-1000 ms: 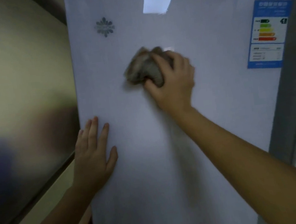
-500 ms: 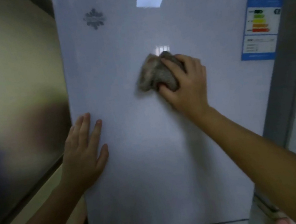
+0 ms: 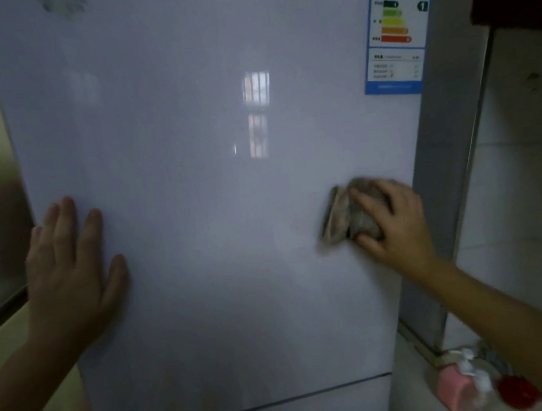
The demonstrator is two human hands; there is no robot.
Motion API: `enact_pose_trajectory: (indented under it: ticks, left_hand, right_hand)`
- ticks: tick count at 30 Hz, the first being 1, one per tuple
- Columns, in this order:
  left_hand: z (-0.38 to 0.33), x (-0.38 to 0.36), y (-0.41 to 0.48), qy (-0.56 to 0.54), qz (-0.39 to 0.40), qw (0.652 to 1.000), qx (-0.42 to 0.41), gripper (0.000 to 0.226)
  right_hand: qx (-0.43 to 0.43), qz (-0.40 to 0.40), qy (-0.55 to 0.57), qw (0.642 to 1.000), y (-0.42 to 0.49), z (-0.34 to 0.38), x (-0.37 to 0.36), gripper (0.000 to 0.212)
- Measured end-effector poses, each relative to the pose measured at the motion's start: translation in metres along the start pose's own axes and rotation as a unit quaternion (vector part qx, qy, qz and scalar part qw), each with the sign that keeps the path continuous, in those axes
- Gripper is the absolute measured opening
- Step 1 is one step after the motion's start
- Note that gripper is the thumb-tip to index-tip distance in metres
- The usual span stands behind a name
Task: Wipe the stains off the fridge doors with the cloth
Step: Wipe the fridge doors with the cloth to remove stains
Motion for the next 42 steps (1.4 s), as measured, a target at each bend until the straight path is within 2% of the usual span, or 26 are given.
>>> enact_pose_trajectory:
  ticks: [4, 7, 9, 13, 16, 19, 22, 24, 27, 29, 32, 37, 40, 42]
  left_hand:
    - [0.002, -0.001, 0.000, 0.008, 0.010, 1.000, 0.000, 0.074]
    - [0.004, -0.001, 0.001, 0.012, 0.018, 1.000, -0.006, 0.075]
    - [0.005, -0.001, 0.000, 0.011, 0.015, 1.000, -0.008, 0.076]
    - [0.004, -0.004, 0.000, 0.013, -0.012, 1.000, -0.012, 0.074]
    - [0.002, -0.005, 0.000, 0.007, -0.023, 1.000, -0.006, 0.072]
    - [0.003, -0.003, -0.001, 0.003, -0.022, 1.000, -0.001, 0.071]
    - [0.008, 0.000, -0.002, 0.016, 0.014, 1.000, -0.003, 0.071]
    - [0.013, 0.002, -0.002, 0.026, 0.030, 0.999, -0.011, 0.071]
    - [0.018, 0.004, -0.002, 0.042, 0.033, 0.998, -0.033, 0.069]
    - [0.021, 0.003, -0.002, 0.043, 0.036, 0.998, -0.038, 0.068]
    - [0.023, 0.003, -0.002, 0.046, 0.030, 0.997, -0.050, 0.067]
    - [0.023, 0.001, -0.004, 0.039, 0.024, 0.998, -0.053, 0.067]
    - [0.021, 0.001, -0.004, 0.029, 0.030, 0.998, -0.047, 0.067]
    - [0.021, 0.002, -0.004, 0.030, 0.036, 0.998, -0.045, 0.067]
  right_hand:
    - [0.154, 0.092, 0.040, 0.983, -0.091, 0.050, -0.022, 0.060]
    - [0.195, 0.111, 0.056, 0.973, -0.092, 0.051, -0.024, 0.058]
    - [0.171, 0.083, 0.064, 0.980, -0.056, 0.039, -0.021, 0.056]
    - [0.074, -0.033, 0.068, 0.994, 0.073, 0.020, -0.003, 0.062]
    - [0.015, -0.098, 0.088, 0.991, 0.162, 0.037, 0.004, 0.062]
    - [0.018, -0.119, 0.096, 0.988, 0.194, 0.078, -0.008, 0.062]
    - [0.082, -0.103, 0.107, 0.985, 0.160, 0.130, -0.034, 0.059]
    - [0.162, -0.070, 0.139, 0.974, 0.105, 0.166, -0.057, 0.048]
    - [0.331, 0.002, 0.173, 0.928, 0.001, 0.209, -0.083, 0.026]
    - [0.382, 0.055, 0.173, 0.906, -0.039, 0.217, -0.087, 0.024]
    - [0.354, 0.052, 0.179, 0.917, -0.024, 0.211, -0.084, 0.026]
    - [0.217, -0.041, 0.144, 0.965, 0.112, 0.193, -0.061, 0.049]
    - [0.124, -0.087, 0.124, 0.981, 0.188, 0.195, -0.047, 0.055]
    - [0.096, -0.091, 0.117, 0.984, 0.213, 0.205, -0.045, 0.055]
Point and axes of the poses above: each hand's wrist, its own y-axis towards the middle knuckle, its own x-axis out of the back of the hand, z = x × y, the point moved 1 cm from there along y, towards the middle knuckle, and after that the axes turned 6 degrees about -z, right-handed, at the moved point
